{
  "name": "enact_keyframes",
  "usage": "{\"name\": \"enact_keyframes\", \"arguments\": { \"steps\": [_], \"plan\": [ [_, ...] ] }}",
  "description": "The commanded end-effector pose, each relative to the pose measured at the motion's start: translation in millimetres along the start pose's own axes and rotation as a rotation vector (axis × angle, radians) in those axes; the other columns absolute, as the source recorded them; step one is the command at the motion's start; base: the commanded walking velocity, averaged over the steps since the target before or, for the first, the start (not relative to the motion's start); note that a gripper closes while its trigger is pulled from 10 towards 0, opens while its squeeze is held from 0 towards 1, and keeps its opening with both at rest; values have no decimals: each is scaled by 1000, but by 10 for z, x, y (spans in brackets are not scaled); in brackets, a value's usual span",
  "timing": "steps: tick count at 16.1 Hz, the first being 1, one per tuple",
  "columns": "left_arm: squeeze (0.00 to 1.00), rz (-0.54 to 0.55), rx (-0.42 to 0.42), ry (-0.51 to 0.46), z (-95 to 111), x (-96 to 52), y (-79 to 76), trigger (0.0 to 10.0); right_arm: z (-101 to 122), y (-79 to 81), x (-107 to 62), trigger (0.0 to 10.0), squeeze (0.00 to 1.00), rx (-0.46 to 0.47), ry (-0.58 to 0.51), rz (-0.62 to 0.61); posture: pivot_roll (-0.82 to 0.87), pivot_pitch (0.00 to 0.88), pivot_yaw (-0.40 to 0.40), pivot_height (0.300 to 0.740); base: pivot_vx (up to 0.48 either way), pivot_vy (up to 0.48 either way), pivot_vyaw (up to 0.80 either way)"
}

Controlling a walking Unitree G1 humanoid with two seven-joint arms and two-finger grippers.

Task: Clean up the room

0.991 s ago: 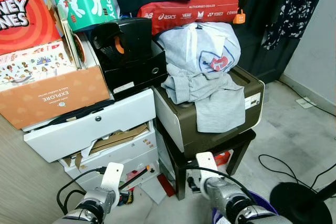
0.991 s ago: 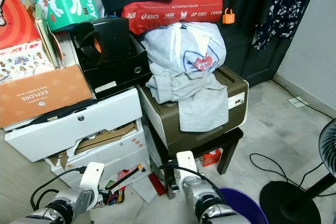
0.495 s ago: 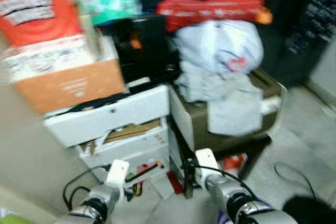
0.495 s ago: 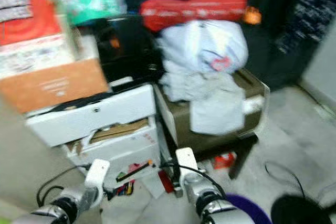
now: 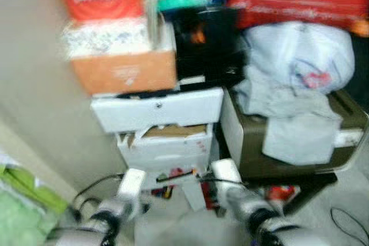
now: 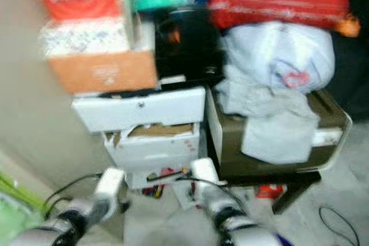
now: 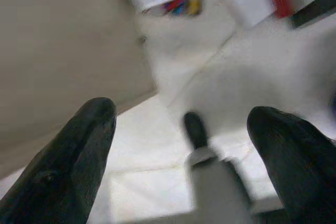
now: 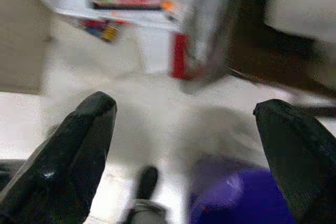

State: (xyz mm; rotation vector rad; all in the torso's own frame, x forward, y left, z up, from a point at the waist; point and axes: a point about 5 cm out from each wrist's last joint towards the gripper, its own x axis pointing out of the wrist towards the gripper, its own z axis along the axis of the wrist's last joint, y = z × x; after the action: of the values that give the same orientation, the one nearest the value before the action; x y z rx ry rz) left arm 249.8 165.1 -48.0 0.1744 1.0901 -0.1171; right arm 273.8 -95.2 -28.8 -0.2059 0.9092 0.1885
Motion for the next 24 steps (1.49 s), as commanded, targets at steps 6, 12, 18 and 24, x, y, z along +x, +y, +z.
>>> {"name": "enact_keyframes", "arguments": {
  "steps": [6,12,18,24],
  "plan": [
    [0,-40,29,-51,170,-20,-56,10000,84,16,-5,10000,0,-22,-27,7,-258,0,71,740,0,0,398],
    [0,-49,27,-62,207,-24,-81,10000,95,3,-5,10000,0,-39,-29,8,-264,0,70,740,0,-295,0],
    [0,-50,27,-71,232,-27,-91,10000,106,-9,-6,10000,0,-54,-35,3,-266,0,69,740,0,-336,0],
    [0,-43,4,-84,256,-31,-83,10000,109,-6,-6,10000,0,-60,-37,1,-265,0,70,740,0,-62,0]
  ]
}}
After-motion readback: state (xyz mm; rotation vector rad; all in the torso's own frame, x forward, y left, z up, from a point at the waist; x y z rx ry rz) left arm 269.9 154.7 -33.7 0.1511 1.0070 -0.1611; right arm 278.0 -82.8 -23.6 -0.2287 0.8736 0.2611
